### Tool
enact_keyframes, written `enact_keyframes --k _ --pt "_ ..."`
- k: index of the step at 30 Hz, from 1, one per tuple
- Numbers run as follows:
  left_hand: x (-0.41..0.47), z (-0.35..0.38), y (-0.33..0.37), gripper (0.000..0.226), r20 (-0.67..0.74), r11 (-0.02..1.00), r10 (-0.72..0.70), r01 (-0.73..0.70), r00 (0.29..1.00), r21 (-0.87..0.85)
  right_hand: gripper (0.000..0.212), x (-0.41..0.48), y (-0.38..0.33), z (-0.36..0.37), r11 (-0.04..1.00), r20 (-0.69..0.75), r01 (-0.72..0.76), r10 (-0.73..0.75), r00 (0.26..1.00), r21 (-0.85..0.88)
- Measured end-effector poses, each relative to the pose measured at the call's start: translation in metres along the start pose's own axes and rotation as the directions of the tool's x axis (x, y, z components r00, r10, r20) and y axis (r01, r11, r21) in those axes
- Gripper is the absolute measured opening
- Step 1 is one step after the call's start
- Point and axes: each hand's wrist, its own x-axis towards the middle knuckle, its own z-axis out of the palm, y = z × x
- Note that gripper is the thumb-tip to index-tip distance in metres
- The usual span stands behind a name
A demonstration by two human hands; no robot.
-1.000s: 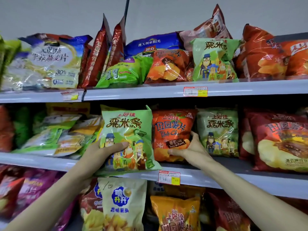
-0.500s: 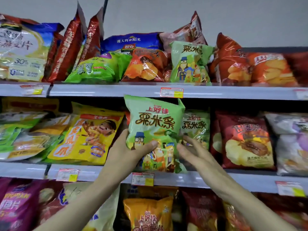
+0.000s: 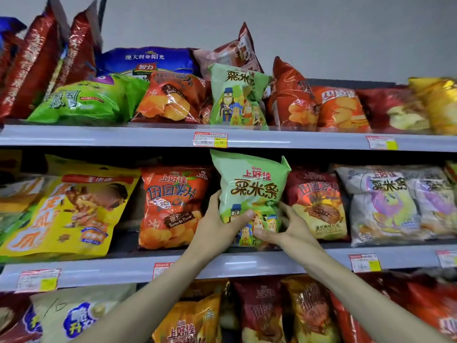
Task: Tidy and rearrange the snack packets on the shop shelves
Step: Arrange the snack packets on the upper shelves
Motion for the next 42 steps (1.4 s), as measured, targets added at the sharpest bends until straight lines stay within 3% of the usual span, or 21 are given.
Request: enact_keyframes --k 7,9,12,15,18,21,27,31,37,42 --pt "0.024 0.008 -0.012 0.09 0.017 0.999 -0.048 0.047 0.999 0.024 0.076 0.026 0.011 0.001 0.985 -0.006 -0.036 0.036 0.999 -0.171" --pt "0.026 0.009 -0.016 0.087 0.037 0.994 -0.095 0.093 0.995 0.065 0.058 0.028 0.011 0.003 0.962 0.004 -0.071 0.075 0.997 -0.262" --pt "0.024 0.006 -0.019 0.071 0.059 0.98 -0.132 0.121 0.99 0.16 0.051 0.026 0.009 0.007 0.914 -0.01 -0.07 0.072 0.997 -0.4" --pt "0.021 0.001 -0.016 0.068 0.051 0.948 -0.146 0.125 0.988 0.294 0.053 0.025 0.008 0.007 0.895 -0.061 -0.06 0.037 0.997 -0.442" --pt "0.013 -0.004 -0.01 0.049 0.06 0.904 -0.095 0.061 0.994 0.422 0.058 0.023 0.008 0.007 0.882 -0.095 -0.026 -0.021 0.995 -0.47" --pt "0.007 -0.007 -0.011 0.046 0.06 0.879 -0.063 0.027 0.996 0.476 0.059 0.018 0.009 0.011 0.879 -0.082 0.033 -0.081 0.993 -0.476" --pt "0.01 -0.006 -0.011 0.071 0.016 0.901 -0.078 0.063 0.997 0.43 0.075 0.016 0.009 0.014 0.89 -0.071 0.061 -0.104 0.992 -0.451" --pt "0.011 0.002 -0.016 0.076 0.004 0.922 -0.084 0.076 0.996 0.381 0.075 0.016 0.007 0.017 0.888 -0.055 0.05 -0.084 0.995 -0.458" --pt "0.007 0.001 -0.017 0.05 0.019 0.881 -0.067 0.051 0.998 0.471 0.076 0.009 0.006 0.011 0.843 -0.001 0.034 -0.041 0.999 -0.537" --pt "-0.004 -0.005 -0.007 0.042 0.047 0.855 -0.093 0.056 0.995 0.515 0.071 0.0 -0.001 0.006 0.808 0.04 0.058 -0.043 0.998 -0.586"
